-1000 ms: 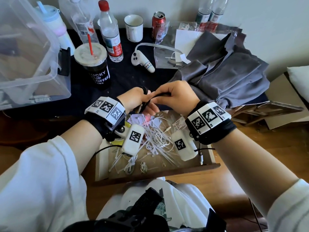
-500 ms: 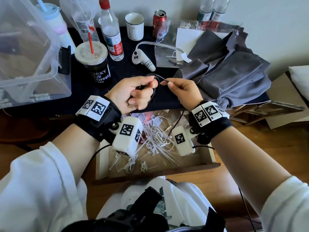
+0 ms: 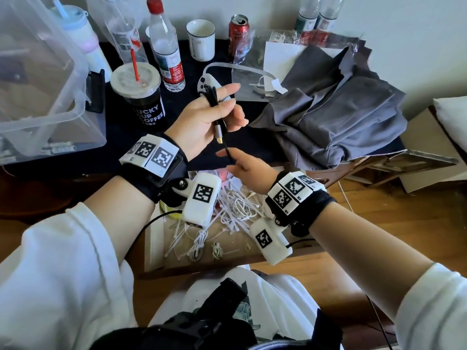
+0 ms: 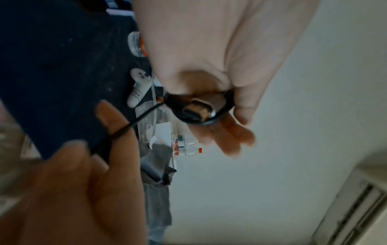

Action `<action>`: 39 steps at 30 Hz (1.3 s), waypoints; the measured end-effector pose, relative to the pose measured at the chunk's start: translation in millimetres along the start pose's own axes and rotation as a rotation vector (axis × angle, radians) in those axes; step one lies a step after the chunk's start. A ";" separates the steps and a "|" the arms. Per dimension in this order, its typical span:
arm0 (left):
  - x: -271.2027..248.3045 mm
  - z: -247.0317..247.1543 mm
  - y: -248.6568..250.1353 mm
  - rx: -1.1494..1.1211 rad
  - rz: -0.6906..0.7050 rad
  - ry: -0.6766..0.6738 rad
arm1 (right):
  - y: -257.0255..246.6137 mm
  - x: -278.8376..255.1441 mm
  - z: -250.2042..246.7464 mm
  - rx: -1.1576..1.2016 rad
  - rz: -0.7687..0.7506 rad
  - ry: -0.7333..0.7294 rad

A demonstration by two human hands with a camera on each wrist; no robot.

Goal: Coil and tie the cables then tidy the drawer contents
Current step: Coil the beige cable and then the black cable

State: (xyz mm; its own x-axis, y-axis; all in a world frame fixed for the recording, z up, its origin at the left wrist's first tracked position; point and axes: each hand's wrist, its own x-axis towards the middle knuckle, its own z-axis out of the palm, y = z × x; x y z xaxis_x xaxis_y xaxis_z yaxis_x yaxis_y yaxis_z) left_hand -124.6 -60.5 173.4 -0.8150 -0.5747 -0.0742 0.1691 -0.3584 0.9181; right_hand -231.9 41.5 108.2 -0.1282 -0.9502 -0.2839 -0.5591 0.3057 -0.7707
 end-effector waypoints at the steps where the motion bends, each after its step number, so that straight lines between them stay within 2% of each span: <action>1: 1.5 -2.0 -1.5 0.068 0.001 0.035 | -5.3 -3.0 1.0 -0.029 -0.024 -0.050; 4: 3.4 -9.3 -5.7 0.220 -0.021 0.077 | -20.5 -9.2 -0.1 -0.116 -0.146 -0.113; 13: -0.9 -18.0 -16.2 0.325 -0.257 0.113 | -32.6 -14.7 -24.6 -0.139 -0.253 0.137; 17: -7.1 -14.2 -16.0 0.427 -0.337 -0.052 | -35.3 -13.1 -31.4 -0.117 -0.276 0.270; 22: -13.1 -14.9 -19.6 0.496 -0.450 -0.129 | -34.3 -9.5 -44.6 -0.092 -0.288 0.411; 27: -12.5 -9.3 -13.3 0.294 -0.410 -0.169 | -27.2 -2.5 -47.8 0.169 -0.174 0.483; 31: -12.2 -8.8 -9.3 0.014 -0.374 -0.157 | -22.6 -0.4 -35.4 0.520 -0.117 0.379; 35: -11.5 -2.8 -7.2 -0.162 -0.322 -0.136 | -36.4 -5.0 -26.9 0.506 -0.055 0.273; 39: -8.4 1.2 -5.7 -0.265 -0.264 -0.187 | -44.5 -8.1 -24.3 0.513 0.006 0.274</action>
State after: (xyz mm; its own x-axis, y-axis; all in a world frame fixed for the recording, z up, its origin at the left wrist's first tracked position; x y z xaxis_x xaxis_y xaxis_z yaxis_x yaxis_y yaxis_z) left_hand -119.4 -52.7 169.3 -0.9320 -0.3029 -0.1993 0.0576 -0.6664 0.7434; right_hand -225.8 34.1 158.7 -0.3757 -0.9083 -0.1840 -0.0983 0.2365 -0.9666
